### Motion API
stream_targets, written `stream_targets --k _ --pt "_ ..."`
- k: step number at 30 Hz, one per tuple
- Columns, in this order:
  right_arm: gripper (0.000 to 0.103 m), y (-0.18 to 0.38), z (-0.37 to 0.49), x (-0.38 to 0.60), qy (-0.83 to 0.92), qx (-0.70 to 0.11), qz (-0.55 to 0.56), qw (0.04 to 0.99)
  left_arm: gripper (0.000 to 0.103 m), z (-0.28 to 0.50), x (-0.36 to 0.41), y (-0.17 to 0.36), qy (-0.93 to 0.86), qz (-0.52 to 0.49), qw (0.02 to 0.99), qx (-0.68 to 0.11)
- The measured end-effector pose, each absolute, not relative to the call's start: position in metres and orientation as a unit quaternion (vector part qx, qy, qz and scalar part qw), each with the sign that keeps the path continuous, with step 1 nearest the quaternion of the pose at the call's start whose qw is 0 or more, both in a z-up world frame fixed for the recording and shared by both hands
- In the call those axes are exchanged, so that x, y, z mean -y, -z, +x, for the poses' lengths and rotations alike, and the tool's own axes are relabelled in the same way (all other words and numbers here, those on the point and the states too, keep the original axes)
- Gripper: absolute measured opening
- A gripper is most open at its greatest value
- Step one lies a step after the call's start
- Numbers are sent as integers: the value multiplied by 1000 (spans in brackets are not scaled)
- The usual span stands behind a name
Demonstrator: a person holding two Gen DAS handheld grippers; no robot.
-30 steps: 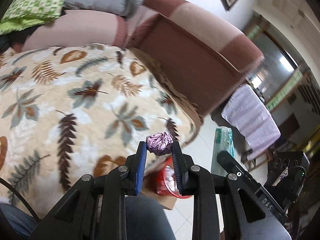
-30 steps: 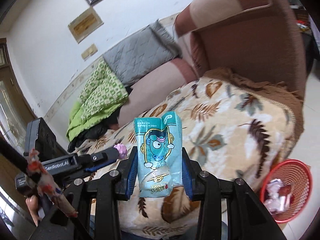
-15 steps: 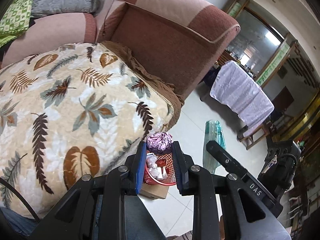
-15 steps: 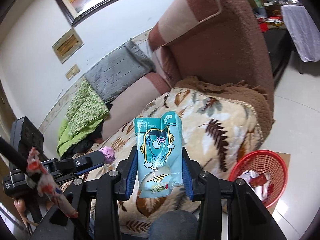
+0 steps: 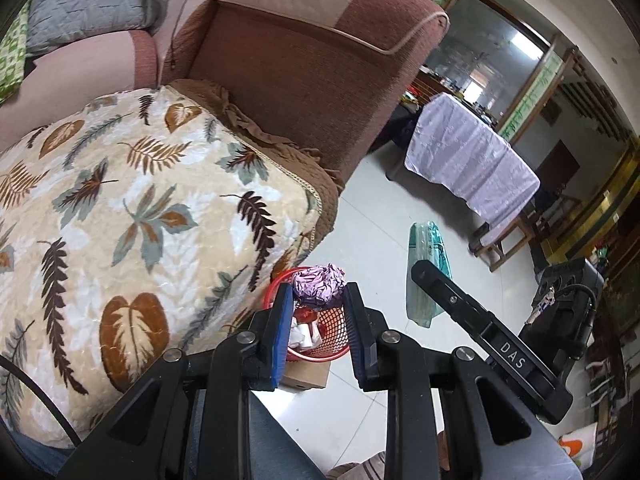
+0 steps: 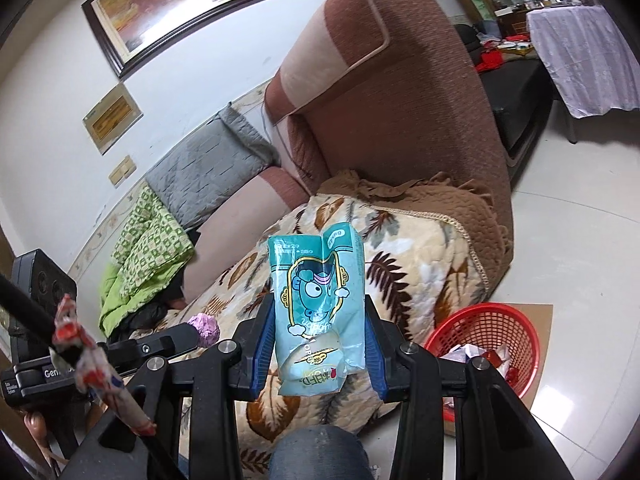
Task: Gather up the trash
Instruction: 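Carry the pink foil candy and teal box over the red wastebasket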
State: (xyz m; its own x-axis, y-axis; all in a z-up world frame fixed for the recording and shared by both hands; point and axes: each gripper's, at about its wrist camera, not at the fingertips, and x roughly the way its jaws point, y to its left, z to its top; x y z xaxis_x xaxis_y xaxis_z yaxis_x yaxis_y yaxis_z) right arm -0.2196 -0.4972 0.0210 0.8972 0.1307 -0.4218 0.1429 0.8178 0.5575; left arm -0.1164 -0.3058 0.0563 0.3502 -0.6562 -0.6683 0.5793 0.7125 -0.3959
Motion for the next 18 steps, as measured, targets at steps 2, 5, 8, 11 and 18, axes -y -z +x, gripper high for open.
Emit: stream_targets --k 2,5,8,11,18 --pt "43 -20 -222 502 8 -226 304 925 24 -117 314 -54 381 -37 817 -431" --pt "43 -18 -227 509 19 -224 311 924 24 -118 326 -50 388 -26 812 -435" --pt "43 -16 -233 516 32 -222 319 921 24 -117 337 -45 396 -17 805 -442" --pt "43 -13 -238 523 41 -220 323 920 24 -117 349 -39 402 -6 800 -446" --pt "44 2 -242 544 60 -223 347 909 24 -106 381 -17 422 10 773 -474"
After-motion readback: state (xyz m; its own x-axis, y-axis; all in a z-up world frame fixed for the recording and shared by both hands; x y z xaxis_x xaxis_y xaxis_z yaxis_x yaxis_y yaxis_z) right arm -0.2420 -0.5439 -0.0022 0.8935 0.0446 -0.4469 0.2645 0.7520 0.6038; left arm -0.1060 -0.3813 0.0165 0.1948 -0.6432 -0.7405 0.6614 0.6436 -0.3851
